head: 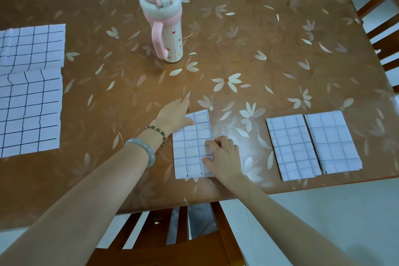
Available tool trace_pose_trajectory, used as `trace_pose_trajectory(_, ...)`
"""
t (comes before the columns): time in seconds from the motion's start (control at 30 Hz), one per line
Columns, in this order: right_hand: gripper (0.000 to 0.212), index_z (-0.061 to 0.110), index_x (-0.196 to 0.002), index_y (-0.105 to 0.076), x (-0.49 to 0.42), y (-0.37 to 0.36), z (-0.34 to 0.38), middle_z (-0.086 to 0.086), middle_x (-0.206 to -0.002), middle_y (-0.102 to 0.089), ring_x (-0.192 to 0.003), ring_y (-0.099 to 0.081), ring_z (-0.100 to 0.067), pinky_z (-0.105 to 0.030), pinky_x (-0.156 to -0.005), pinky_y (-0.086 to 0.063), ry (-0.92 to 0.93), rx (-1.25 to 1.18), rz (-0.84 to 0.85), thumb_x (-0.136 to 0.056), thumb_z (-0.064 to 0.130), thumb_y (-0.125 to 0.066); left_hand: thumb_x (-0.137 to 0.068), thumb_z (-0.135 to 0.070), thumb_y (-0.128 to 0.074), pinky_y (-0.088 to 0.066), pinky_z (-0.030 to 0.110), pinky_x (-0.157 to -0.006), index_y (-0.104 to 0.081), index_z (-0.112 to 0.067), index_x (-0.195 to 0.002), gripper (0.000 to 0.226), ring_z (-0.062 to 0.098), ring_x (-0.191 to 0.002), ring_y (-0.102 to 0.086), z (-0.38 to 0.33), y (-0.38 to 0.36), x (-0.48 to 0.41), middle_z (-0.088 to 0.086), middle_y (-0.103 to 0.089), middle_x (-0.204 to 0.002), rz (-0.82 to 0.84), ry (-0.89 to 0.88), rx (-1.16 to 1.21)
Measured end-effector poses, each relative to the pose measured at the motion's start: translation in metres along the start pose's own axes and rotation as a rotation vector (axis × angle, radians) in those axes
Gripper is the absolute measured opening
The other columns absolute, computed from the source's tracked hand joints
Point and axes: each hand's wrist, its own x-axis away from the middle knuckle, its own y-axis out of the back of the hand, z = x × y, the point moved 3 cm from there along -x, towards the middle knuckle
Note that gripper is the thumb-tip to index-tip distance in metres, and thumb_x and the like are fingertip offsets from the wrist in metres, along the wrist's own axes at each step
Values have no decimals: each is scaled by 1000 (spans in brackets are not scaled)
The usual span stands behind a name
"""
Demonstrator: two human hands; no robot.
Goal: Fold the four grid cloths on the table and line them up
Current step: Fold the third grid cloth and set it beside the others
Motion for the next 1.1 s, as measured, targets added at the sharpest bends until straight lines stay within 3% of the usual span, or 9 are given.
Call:
trace_pose_trajectory(0.07, 45, 17, -106, -62, -2, 4, 3, -8, -96, -53, -83, -52, -31, -41, -73, -46, -13, 6, 25, -62, 24, -71, -84, -41, -68, -39, 35, -74, -52, -11, -107, 41, 26, -90, -54, -3, 3, -2, 7, -60, -96, 32, -13, -127)
trace_pose_trajectory(0.17, 78, 20, -137, -35, -7, 9, 4, -3, -115, -46, -104, -45, -25, -35, -87, -39, -90, -119, 135, -67, 28, -68, -87, -42, -64, -32, 37, -86, -58, -15, -93, 28, 23, -96, -47, -8, 7, 1, 1, -56, -89, 81, -73, -233)
trace_pose_trajectory(0.27, 87, 22, -136, -31, -15, 28, 5, 10, -121, -46, -113, -45, -9, -12, -85, -40, -244, -798, 162, -65, 17, -81, -83, -37, -69, -38, 34, -75, -59, -11, -81, 28, 19, -84, -46, -9, 16, 14, 4, -59, -84, 137, -103, 12)
trace_pose_trajectory(0.33, 72, 22, -129, -44, -20, 41, 6, 10, -121, -57, -112, -55, -8, -12, -83, -47, -289, -1120, 262, -69, 14, -83, -80, -32, -71, -40, 32, -65, -62, -12, -79, 23, 18, -74, -51, -13, 27, 29, 7, -62, -80, 175, -104, 216)
trace_pose_trajectory(0.5, 36, 20, -102, -68, -22, 66, 13, 2, -101, -73, -98, -67, -17, -35, -89, -53, -269, -1104, 537, -69, 16, -82, -79, -27, -75, -36, 23, -61, -65, -16, -73, 16, 5, -61, -48, -24, 55, 64, -5, -58, -67, 119, -96, 379)
trace_pose_trajectory(0.67, 55, 12, -107, -67, 6, 86, 12, -2, -105, -72, -100, -67, -19, -43, -92, -53, -316, -988, 591, -57, 20, -87, -80, -24, -76, -34, 19, -59, -65, -6, -76, 21, -2, -55, -45, -22, 84, 99, -12, -50, -60, -46, -44, 537)
trace_pose_trajectory(0.8, 27, 0, -98, -60, 47, 110, 2, -14, -108, -70, -99, -67, -28, -45, -88, -54, -418, -1121, 478, -75, 1, -75, -81, -25, -75, -45, 20, -64, -67, -19, -78, 11, 4, -69, -64, -19, 93, 137, -9, -68, -75, -87, 5, 711)
trace_pose_trajectory(0.97, 38, -4, -113, -60, 94, 127, -13, -16, -102, -71, -86, -71, -27, -39, -75, -59, -538, -1347, 195, -77, -4, -70, -85, -15, -71, -54, 34, -76, -72, -17, -86, 3, 17, -78, -72, -27, 78, 175, -2, -76, -81, -58, -2, 908)
trace_pose_trajectory(1.1, 31, -7, -110, -63, 135, 149, -31, -19, -104, -70, -88, -69, -29, -34, -69, -59, -554, -1469, -12, -79, -5, -66, -86, -12, -69, -54, 28, -69, -74, -13, -91, 7, 22, -83, -73, -59, 67, 188, 3, -76, -86, 20, -41, 947)
